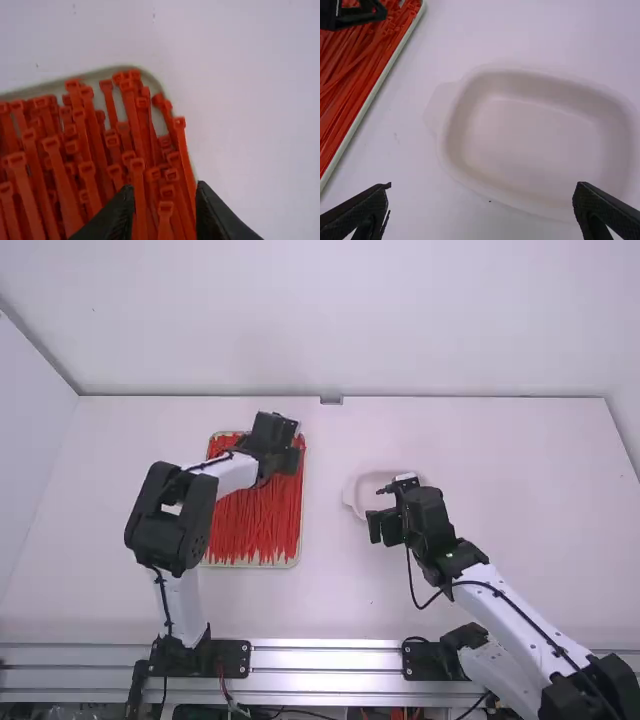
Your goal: Fasten the cable tie
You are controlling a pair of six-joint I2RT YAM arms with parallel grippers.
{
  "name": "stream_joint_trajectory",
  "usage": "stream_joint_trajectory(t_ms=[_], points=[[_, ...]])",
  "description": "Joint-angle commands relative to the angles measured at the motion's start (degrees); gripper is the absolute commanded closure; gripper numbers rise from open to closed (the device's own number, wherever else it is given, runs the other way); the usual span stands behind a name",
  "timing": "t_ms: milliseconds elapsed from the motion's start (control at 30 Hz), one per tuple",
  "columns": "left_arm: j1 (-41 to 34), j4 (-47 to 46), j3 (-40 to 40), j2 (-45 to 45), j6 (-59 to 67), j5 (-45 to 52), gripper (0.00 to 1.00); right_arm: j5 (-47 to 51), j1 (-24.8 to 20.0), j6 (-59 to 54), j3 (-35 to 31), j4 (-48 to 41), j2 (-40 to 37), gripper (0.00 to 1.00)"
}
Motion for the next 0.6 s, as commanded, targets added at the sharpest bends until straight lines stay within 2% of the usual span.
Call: stream_joint_trajectory(t_ms=[0,400,567], points=[[-0.31,-0.09,-0.70,0.52,0.00,0.68,0.67,0.07,-0.07,0.11,1.81,-0.09,-0.35,0.02],[-0.31,0.83,-1.70,0.52,0.37,0.59,0.71,0.09,-0.07,0.09,1.81,-0.04,-0.37,0.02],[-0.33,2.75,-3.13,0.52,0.20,0.63,0.69,0.09,-0.07,0.11,1.81,-0.24,-0.37,0.02]])
